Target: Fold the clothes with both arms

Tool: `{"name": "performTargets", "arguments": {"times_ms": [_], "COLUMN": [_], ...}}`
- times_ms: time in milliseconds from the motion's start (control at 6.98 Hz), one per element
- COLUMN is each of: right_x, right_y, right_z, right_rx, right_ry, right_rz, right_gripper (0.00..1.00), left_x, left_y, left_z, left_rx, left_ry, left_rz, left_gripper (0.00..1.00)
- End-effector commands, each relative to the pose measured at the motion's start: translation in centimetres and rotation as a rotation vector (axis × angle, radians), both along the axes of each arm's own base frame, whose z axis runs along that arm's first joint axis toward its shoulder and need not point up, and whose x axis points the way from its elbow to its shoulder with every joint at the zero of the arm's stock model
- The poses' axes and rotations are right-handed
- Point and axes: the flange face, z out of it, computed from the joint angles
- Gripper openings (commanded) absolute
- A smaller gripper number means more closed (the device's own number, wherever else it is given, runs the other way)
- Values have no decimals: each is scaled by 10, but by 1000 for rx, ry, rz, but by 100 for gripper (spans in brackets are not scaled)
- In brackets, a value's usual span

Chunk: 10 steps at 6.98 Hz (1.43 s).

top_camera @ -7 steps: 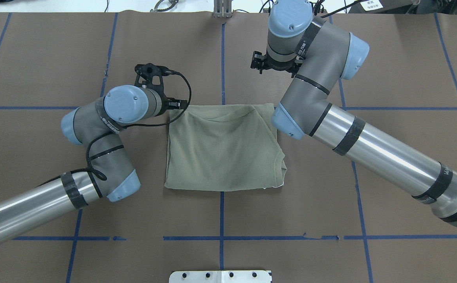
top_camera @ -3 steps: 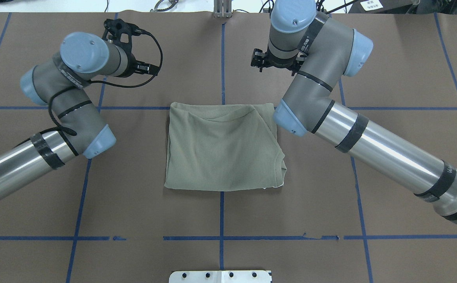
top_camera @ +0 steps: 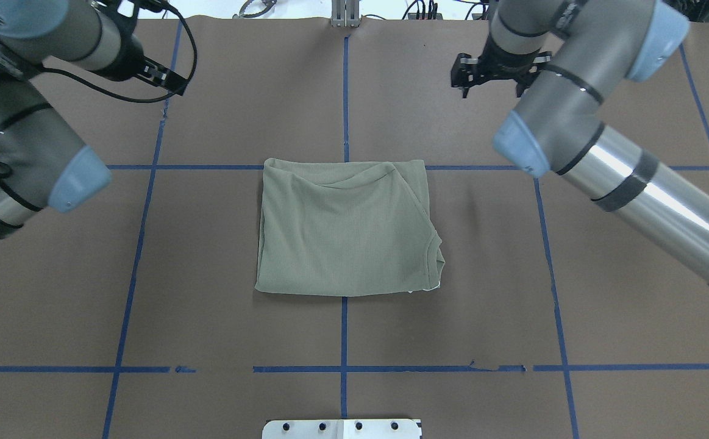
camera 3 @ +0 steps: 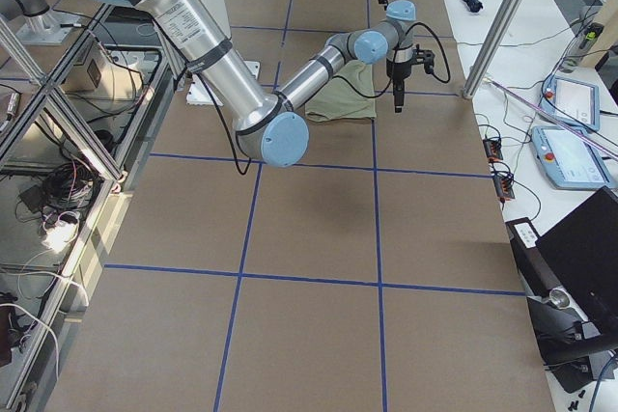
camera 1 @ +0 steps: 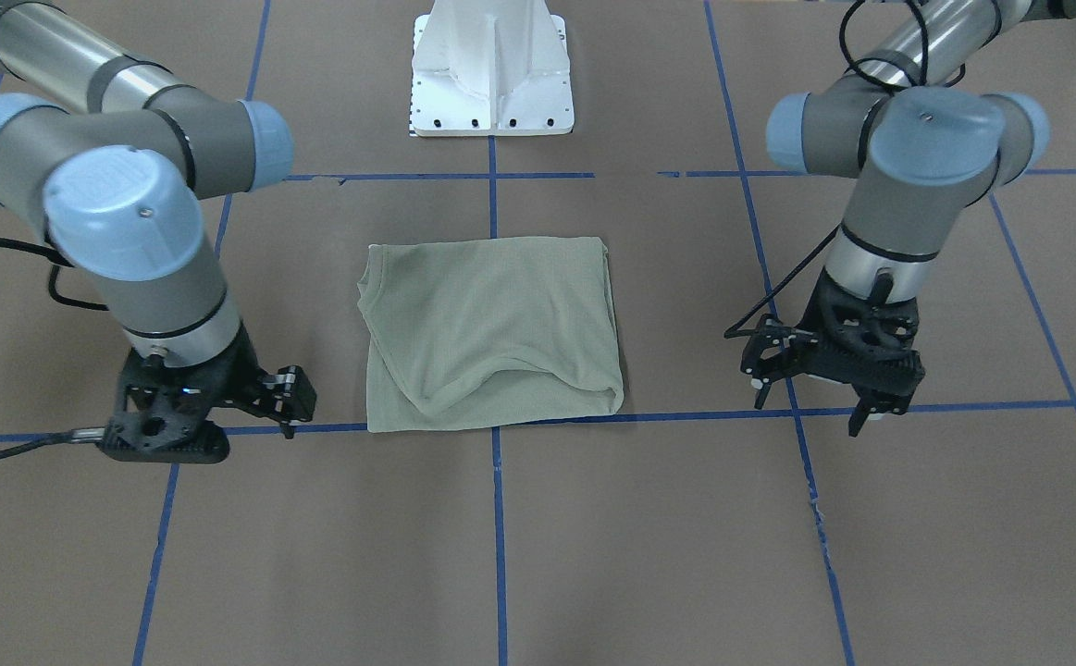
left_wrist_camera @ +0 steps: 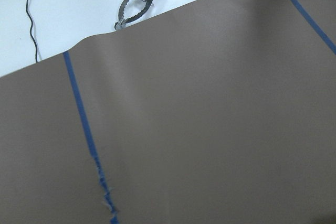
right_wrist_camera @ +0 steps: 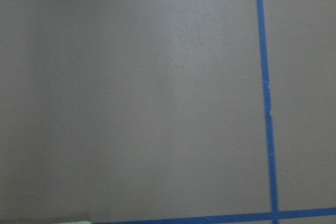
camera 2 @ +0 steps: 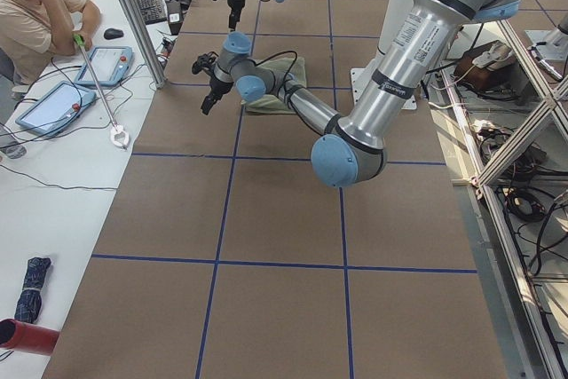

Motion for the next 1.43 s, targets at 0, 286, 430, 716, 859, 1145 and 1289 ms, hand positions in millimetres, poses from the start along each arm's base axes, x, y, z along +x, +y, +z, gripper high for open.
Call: {"name": "performTargets", "arguments": {"times_ms": [0,286,430,716,859,1145,1289], "right_x": [164,323,367,389,396,396,396], "right_y": [16,64,111,196,224,240,239], "right_z": [80,217,284,375,397,392,384], "right_rx": [40,43,-25,-161,-140,-133,-133], "right_ry": [53,-13,-9,-25,-35,-94,-95], "right_rz": [-178,-290,-268,-222,-202,-158,-120], "right_gripper": [100,100,100,100,100,100,100], "left_x": [-147,-274,-288,-311,-317,-320,-324], "left_y": [10,19,48,79,85,123,141], "left_z": [32,105,163,226,241,268,273], "left_rx": [38,9,-104,-227,-289,-346,-352], "left_ry": [-101,-182,-141,-83,-80,10,14], "left_rz": [151,200,201,182,176,188,185], "left_gripper": [100,100,100,100,100,100,100]}}
